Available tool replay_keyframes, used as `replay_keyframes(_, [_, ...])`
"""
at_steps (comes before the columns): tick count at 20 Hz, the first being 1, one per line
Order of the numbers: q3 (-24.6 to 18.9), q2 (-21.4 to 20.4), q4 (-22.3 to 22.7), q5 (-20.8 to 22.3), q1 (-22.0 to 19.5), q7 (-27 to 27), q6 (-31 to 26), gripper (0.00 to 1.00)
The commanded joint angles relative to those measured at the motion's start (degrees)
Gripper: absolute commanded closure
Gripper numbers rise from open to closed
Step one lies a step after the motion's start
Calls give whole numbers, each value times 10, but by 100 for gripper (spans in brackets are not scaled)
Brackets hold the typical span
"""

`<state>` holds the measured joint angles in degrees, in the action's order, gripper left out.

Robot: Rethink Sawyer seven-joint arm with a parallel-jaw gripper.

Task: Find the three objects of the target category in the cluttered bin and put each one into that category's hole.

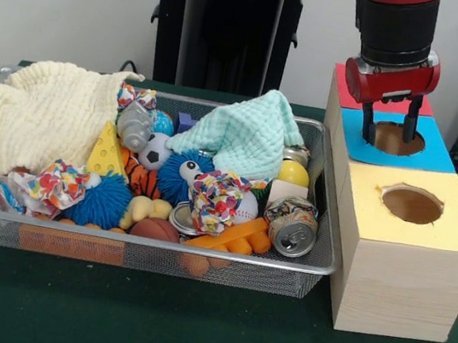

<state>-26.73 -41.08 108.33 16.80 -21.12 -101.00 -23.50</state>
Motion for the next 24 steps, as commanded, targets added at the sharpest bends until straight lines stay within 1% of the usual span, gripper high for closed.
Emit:
replay_keyframes(1, [89, -45, -26, 50, -68, -9, -30, 0])
replay_keyframes(3, [86, -45, -24, 52, -70, -7, -24, 0])
replay_keyframes(4, [85, -46, -23, 57, -71, -5, -15, 100])
replay_keyframes(8, [79, -44, -24, 53, -76, -1, -25, 100])
replay_keyframes(9, [87, -44, -28, 57, -69, -7, -27, 100])
replay_keyframes(11, [106, -45, -36, 57, -53, -23, -46, 100])
replay_keyframes(12, [107, -44, -34, 52, -53, -30, -45, 100])
replay_keyframes(14, [104, -43, -36, 50, -55, -27, -44, 100])
replay_keyframes(17, [95, -40, -33, 42, -63, -23, -45, 100])
replay_keyframes(19, [85, -44, -27, 29, -72, -21, -54, 100])
replay_keyframes(24, [52, -69, -13, -8, -97, -2, -104, 100])
